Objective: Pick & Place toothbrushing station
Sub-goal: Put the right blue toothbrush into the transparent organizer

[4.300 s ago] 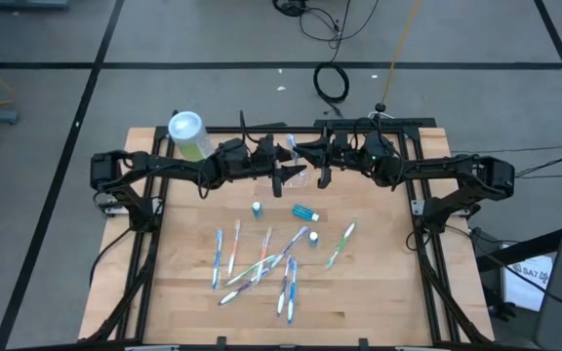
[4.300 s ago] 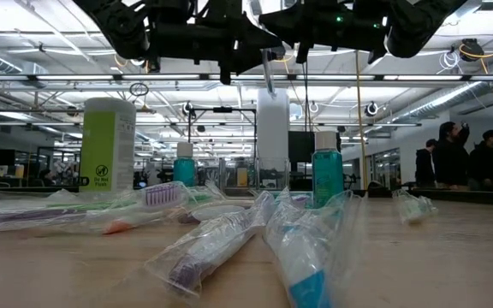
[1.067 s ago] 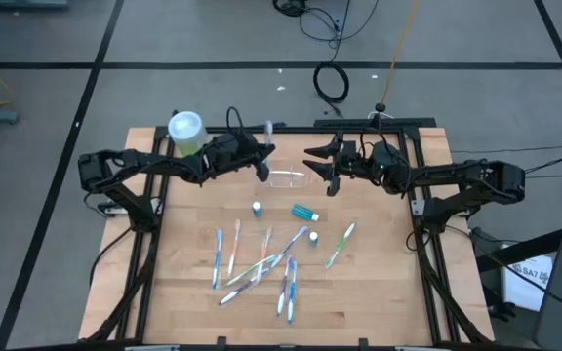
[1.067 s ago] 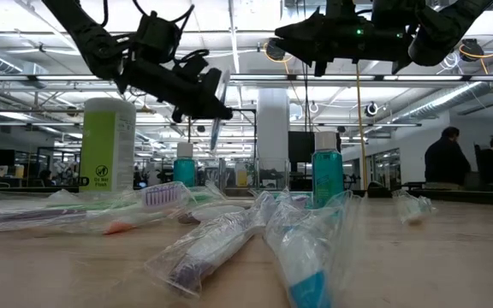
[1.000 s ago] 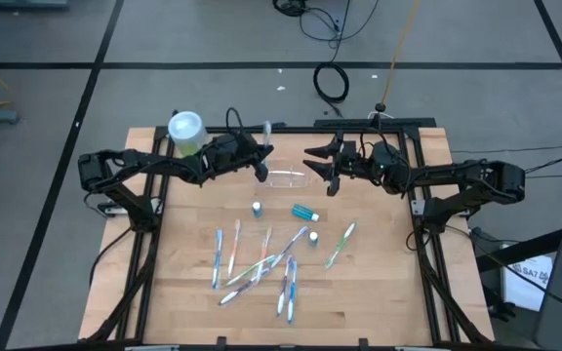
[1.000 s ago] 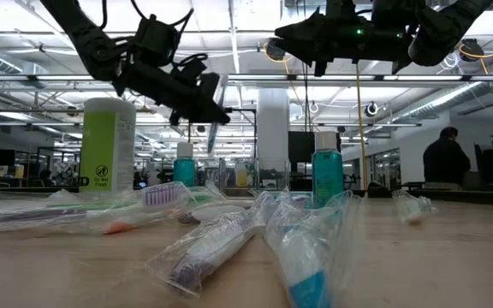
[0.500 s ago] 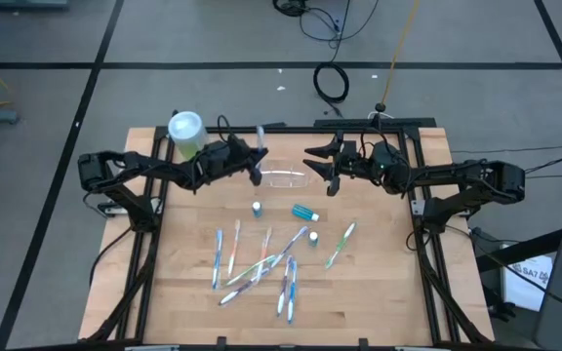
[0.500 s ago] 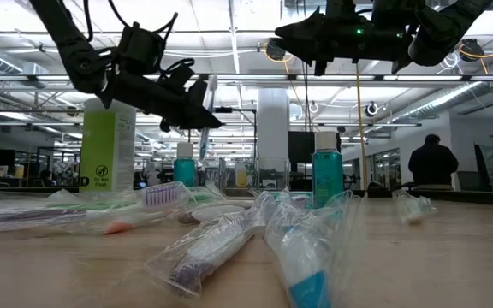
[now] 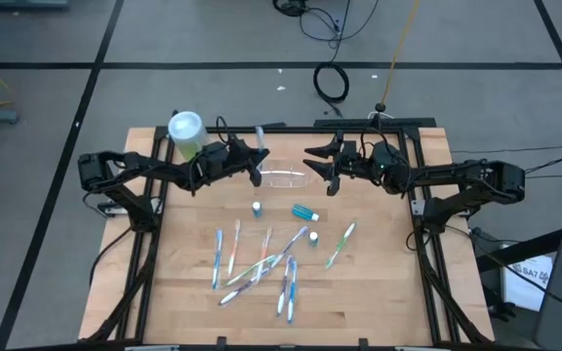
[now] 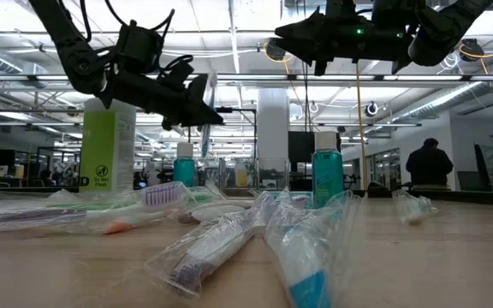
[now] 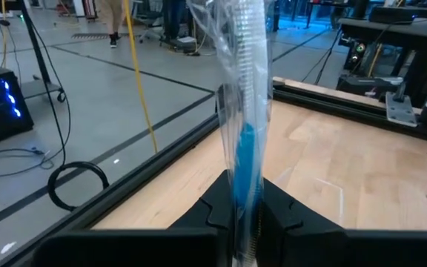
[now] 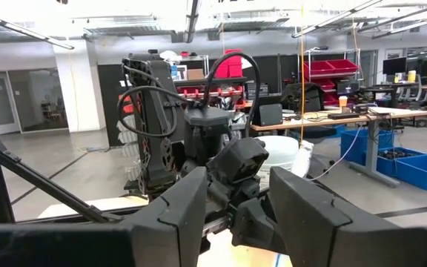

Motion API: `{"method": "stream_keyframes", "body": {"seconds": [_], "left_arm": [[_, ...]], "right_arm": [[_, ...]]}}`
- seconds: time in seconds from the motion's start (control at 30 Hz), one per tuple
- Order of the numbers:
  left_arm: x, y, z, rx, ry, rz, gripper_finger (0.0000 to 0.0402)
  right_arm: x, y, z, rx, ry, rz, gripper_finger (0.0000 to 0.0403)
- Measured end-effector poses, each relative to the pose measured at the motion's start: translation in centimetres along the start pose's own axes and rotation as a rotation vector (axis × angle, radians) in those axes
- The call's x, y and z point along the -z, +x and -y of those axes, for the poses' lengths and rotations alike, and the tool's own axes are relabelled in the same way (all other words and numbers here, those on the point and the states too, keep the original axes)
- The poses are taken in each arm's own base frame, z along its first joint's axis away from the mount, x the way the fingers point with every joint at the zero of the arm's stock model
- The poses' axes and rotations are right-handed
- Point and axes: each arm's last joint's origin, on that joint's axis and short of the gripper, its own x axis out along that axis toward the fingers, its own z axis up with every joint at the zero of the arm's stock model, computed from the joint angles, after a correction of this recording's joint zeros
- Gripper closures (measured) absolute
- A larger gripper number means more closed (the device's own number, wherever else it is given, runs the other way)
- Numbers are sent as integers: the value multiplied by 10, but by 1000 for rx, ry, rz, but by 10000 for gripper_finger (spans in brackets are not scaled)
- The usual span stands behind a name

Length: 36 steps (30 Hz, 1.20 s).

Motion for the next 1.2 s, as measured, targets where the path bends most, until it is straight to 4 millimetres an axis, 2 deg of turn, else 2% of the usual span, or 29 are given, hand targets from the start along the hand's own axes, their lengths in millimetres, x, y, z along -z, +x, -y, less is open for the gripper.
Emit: {"method": "stream_keyframes", "body": {"seconds": [1.2], "left_arm": [[0,0,-2,-28,-32,-3,359]], "right_arm": [[0,0,0,1,3,1,261]]}}
